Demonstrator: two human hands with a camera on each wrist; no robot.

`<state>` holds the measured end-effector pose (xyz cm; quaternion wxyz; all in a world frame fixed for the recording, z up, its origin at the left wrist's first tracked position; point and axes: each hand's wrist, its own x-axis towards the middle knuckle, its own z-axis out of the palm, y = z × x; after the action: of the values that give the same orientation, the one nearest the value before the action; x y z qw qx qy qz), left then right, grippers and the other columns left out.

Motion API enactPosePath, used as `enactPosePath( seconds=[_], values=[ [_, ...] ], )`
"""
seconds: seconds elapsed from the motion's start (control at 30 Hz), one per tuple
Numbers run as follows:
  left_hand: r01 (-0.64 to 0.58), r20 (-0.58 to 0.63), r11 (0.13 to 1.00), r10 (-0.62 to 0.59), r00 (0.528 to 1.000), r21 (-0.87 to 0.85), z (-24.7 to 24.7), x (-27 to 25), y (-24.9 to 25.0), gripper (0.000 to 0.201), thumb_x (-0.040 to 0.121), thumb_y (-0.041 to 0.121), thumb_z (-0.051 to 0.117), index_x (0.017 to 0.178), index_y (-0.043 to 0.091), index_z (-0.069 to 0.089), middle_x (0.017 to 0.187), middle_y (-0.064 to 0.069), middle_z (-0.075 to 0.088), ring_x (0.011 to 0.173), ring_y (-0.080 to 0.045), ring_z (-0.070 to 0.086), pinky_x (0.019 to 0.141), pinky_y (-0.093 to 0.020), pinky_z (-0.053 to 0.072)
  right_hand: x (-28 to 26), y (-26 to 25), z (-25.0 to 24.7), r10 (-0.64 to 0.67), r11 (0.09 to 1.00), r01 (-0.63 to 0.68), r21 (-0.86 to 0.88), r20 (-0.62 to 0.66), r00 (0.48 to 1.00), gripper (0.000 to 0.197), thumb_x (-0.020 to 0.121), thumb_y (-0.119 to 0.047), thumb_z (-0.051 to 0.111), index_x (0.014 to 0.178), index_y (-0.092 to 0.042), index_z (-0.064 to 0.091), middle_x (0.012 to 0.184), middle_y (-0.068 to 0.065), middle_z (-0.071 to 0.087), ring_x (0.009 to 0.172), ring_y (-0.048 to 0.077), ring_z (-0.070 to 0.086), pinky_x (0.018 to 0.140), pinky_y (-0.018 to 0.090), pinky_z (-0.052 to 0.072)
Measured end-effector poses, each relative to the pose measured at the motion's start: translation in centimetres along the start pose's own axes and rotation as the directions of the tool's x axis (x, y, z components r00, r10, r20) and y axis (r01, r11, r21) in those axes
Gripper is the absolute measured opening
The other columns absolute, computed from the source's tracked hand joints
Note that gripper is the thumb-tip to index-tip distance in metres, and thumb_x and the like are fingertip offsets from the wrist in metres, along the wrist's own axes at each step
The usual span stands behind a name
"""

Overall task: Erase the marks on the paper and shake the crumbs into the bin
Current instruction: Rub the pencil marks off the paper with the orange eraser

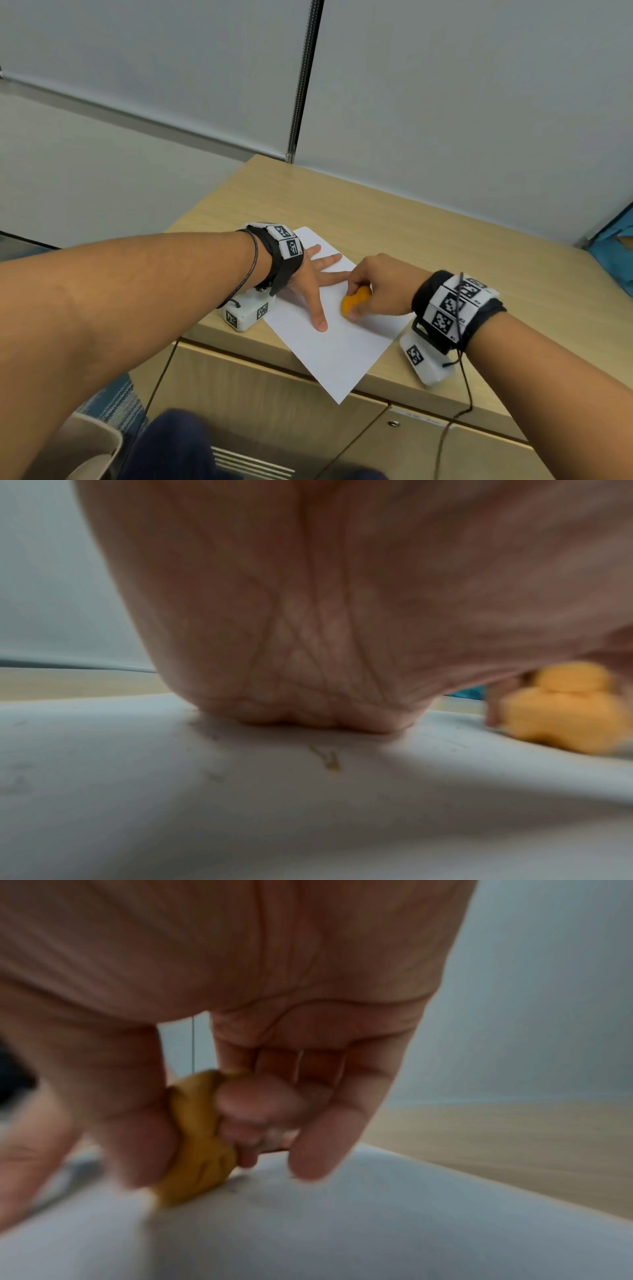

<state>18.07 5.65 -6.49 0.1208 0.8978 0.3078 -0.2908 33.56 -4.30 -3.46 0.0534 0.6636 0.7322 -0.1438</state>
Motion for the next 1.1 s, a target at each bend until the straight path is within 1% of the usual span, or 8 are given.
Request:
enactPosePath(
  seconds=[0.17,0.23,0.37,0.53,0.63,0.77,0.93,1.1],
  values=[
    [0.008,0.003,1.000,-0.008,1.000,-0.012,0.1,0.3,0.1,0.141,0.026,0.095,0.058,0.139,0.065,-0.021,0.154,0.019,-0.038,0.143,-0.027,-0.035,0.111,-0.069,-0.010,-0.1,-0.4,0.8,-0.050,0.998,0.050,0.024,-0.031,0.998,0.019,0.078,-0.043,0.080,0.075,-0.030,0.066,0.072,-0.010,0.063,0.067,0.010,0.056,0.061,0.026,0.045],
    [0.010,-0.001,1.000,-0.010,1.000,-0.007,0.1,0.2,0.1,0.140,0.026,0.095,0.057,0.139,0.065,-0.020,0.154,0.019,-0.038,0.144,-0.028,-0.035,0.111,-0.069,-0.010,-0.4,-0.7,0.6,-0.080,0.996,0.078,0.037,0.048,0.996,0.019,0.077,-0.045,0.081,0.077,-0.032,0.067,0.075,-0.010,0.064,0.068,0.009,0.056,0.064,0.025,0.046],
    [0.004,0.008,0.999,-0.004,1.000,-0.034,0.1,0.3,0.1,0.141,0.025,0.094,0.059,0.138,0.067,-0.021,0.154,0.020,-0.038,0.144,-0.027,-0.035,0.110,-0.068,-0.011,0.5,0.1,0.4,0.034,0.999,-0.030,0.038,-0.131,0.991,0.020,0.078,-0.042,0.077,0.071,-0.031,0.062,0.070,-0.010,0.060,0.067,0.013,0.057,0.062,0.028,0.044],
    [0.020,-0.015,1.000,-0.020,1.000,-0.004,0.2,0.3,0.2,0.142,0.028,0.094,0.059,0.141,0.063,-0.022,0.154,0.019,-0.038,0.144,-0.029,-0.033,0.112,-0.068,-0.008,-1.0,-0.4,0.7,-0.075,0.996,0.074,0.040,0.034,0.997,0.021,0.077,-0.045,0.082,0.082,-0.029,0.071,0.076,-0.012,0.064,0.067,0.005,0.054,0.064,0.024,0.046],
    [0.021,-0.009,0.999,-0.021,1.000,-0.030,0.1,0.2,0.3,0.146,0.022,0.095,0.058,0.139,0.064,-0.023,0.154,0.021,-0.038,0.144,-0.029,-0.033,0.111,-0.067,-0.009,-1.0,0.6,0.6,0.035,0.997,-0.028,0.070,-0.102,0.994,0.020,0.076,-0.045,0.081,0.079,-0.028,0.069,0.075,-0.012,0.063,0.068,0.009,0.056,0.063,0.026,0.046],
    [0.024,-0.016,1.000,-0.025,1.000,-0.014,0.2,0.3,0.3,0.142,0.030,0.095,0.060,0.139,0.062,-0.025,0.153,0.020,-0.039,0.144,-0.029,-0.033,0.111,-0.068,-0.009,-2.2,-1.0,1.5,-0.092,0.996,0.092,-0.005,-0.037,0.995,0.022,0.077,-0.045,0.079,0.073,-0.028,0.066,0.068,-0.011,0.060,0.062,0.007,0.052,0.059,0.023,0.042],
    [0.023,-0.018,1.000,-0.022,1.000,0.019,0.1,0.0,0.5,0.144,0.032,0.092,0.063,0.141,0.060,-0.026,0.154,0.017,-0.038,0.144,-0.031,-0.033,0.111,-0.069,-0.008,-1.7,0.9,0.5,0.118,0.992,-0.112,0.059,-0.128,0.985,0.027,0.078,-0.043,0.078,0.077,-0.017,0.072,0.077,-0.001,0.068,0.073,0.018,0.062,0.063,0.032,0.050],
    [0.022,-0.027,0.999,-0.021,0.999,0.025,0.3,-0.1,0.3,0.143,0.033,0.092,0.064,0.140,0.060,-0.026,0.154,0.017,-0.039,0.144,-0.030,-0.032,0.112,-0.069,-0.008,-2.4,-0.9,0.9,-0.022,1.000,0.022,0.006,-0.019,1.000,0.025,0.079,-0.043,0.079,0.080,-0.019,0.073,0.071,-0.006,0.064,0.062,0.011,0.055,0.060,0.027,0.046]
  ],
)
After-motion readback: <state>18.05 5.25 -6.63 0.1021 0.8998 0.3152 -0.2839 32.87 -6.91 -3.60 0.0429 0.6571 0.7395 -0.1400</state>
